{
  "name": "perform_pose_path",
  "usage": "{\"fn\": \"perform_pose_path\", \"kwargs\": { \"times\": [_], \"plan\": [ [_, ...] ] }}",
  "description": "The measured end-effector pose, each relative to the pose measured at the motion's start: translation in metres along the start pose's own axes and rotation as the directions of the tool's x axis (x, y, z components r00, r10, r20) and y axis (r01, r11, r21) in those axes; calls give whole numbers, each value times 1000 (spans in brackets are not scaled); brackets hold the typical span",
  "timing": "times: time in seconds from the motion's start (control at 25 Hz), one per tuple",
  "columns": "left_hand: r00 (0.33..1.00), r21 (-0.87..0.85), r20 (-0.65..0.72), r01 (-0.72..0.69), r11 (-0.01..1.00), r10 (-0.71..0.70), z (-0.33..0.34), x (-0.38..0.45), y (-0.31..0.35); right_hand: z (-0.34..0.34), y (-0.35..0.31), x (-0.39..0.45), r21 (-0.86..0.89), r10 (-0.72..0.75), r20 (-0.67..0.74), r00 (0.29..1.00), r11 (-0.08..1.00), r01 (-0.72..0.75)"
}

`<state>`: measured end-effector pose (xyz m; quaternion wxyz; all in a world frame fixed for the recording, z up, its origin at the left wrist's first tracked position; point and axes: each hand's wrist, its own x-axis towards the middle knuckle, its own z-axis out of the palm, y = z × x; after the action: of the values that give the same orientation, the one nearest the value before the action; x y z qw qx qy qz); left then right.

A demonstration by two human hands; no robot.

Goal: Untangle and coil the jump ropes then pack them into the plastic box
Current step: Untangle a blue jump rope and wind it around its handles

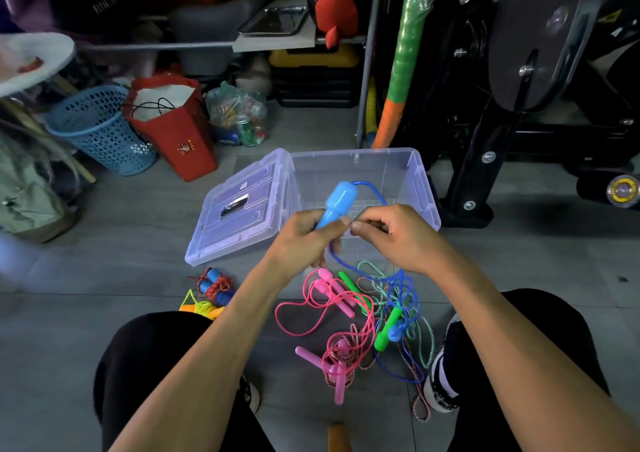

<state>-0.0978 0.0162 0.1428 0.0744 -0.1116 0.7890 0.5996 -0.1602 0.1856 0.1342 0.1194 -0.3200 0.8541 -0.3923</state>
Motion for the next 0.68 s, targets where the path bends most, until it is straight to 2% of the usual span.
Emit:
{"fn": "perform_pose_path", "kwargs": {
  "times": [0.08,0.12,0.2,0.24,0.28,0.32,0.36,0.4,0.44,0.56,0.68],
  "plan": [
    [992,-111,-129,-30,993,15,-2,1,2,-2,1,-1,63,64,-13,998,996,-63],
    [978,-246,-209,-51,968,-1,-6,3,2,-4,2,-1,68,106,-5,994,992,-105],
    [944,-505,-315,-79,860,-98,-20,8,4,-9,7,-2,-47,178,-1,984,983,-178],
    [929,-518,-343,-63,853,-140,-26,10,1,-12,9,-3,-124,209,-14,978,970,-209],
    [918,-403,-362,0,915,-160,-31,11,-4,-13,10,-5,-157,223,-37,974,961,-226],
    [922,-158,-358,95,983,-147,-32,11,-10,-14,9,-6,-136,224,-56,973,964,-229],
    [941,84,-317,156,984,-122,-30,9,-15,-14,7,-7,-92,214,-65,975,971,-219],
    [957,215,-268,168,962,-107,-24,6,-16,-13,4,-8,-65,195,-62,979,978,-199],
    [970,220,-225,145,965,-94,-17,4,-14,-10,0,-8,-56,172,-49,984,983,-175],
    [993,-11,-114,10,1000,-11,-3,-3,-1,-1,-7,-6,-26,120,31,992,992,-120],
    [1000,4,-12,-8,1000,8,-3,-7,2,3,-8,-3,2,126,96,987,992,-127]
  ]
}}
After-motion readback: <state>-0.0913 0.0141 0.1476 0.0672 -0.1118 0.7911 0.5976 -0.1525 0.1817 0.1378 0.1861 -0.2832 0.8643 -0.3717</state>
